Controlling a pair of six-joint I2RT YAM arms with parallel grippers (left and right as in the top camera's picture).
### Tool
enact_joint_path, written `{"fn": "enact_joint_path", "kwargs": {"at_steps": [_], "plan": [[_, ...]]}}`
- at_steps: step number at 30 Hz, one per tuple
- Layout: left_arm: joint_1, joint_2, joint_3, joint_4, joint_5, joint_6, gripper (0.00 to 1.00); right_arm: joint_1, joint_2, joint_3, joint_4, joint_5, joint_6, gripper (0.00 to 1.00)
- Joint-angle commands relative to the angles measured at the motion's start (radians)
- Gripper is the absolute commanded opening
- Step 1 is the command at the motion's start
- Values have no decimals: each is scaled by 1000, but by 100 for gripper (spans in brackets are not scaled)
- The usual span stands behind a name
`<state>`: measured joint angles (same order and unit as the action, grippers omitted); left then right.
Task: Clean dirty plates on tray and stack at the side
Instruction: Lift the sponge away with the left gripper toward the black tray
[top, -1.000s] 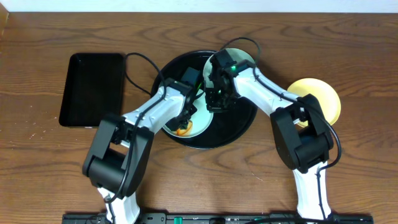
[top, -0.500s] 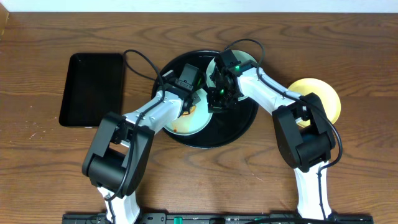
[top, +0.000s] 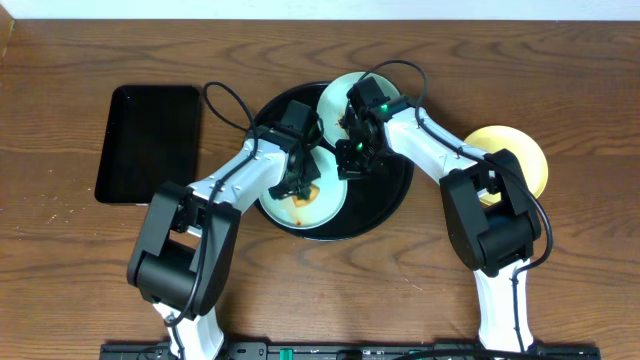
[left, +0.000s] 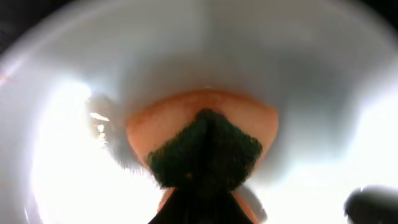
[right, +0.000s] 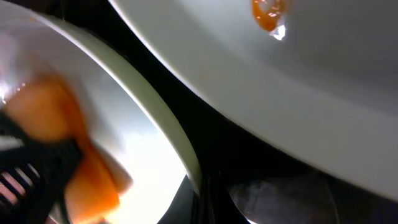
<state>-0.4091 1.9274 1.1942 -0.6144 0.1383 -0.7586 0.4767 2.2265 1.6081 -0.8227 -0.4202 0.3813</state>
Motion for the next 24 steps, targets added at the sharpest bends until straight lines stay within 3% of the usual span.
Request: {"fn": "enact_joint_path", "kwargs": {"at_steps": [1,11,17,24], "plan": [[-1,105,-74,-74,214,102,8,9,51,-40,-4,49,6,1],[177,70,110,-131,213,191,7,9,51,-40,-5,49,6,1],[310,-57,231,-229,248,280,8,9,51,-40,-7,49,5,1],[402,-208,239,-238,266,296,7,9,38,-39,4,15,-47,1]]}}
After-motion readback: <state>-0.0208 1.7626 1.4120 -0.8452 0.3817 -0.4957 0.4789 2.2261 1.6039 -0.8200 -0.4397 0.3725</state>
